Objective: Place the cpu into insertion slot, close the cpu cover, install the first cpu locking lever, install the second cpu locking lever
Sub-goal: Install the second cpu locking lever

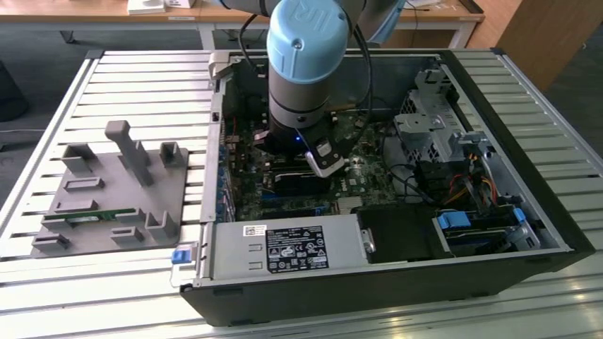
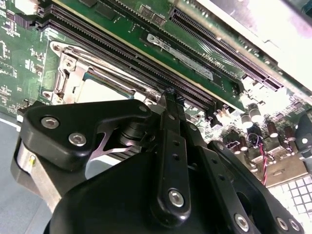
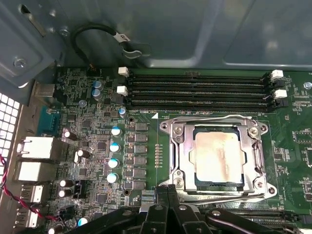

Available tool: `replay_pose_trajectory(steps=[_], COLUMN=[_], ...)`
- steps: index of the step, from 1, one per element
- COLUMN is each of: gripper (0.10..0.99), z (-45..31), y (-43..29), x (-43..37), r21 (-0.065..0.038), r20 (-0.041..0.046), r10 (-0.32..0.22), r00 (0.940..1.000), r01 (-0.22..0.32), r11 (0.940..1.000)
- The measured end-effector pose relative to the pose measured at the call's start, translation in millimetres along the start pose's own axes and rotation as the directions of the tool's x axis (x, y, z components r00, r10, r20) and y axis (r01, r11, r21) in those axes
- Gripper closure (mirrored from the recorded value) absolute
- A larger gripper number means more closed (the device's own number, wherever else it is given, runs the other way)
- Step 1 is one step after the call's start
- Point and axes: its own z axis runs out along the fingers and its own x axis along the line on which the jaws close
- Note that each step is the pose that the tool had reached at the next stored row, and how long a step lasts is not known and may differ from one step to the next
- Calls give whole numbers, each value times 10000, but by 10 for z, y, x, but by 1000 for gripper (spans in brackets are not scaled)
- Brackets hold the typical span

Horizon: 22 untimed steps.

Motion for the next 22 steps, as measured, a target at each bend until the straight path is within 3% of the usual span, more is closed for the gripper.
replay_pose_trajectory(steps=[9, 16, 19, 22], gripper=[980, 980, 980, 980], z=[-38, -25, -16, -18], y=[12, 7, 2, 3], x=[1, 1, 0, 0], r21=[-54, -431, -519, -534], r20=[1, 2, 2, 3], r10=[-1, -5, -6, -7], r00=[10000, 10000, 10000, 10000], r01=[1, 5, 6, 7], r11=[10000, 9991, 9987, 9986])
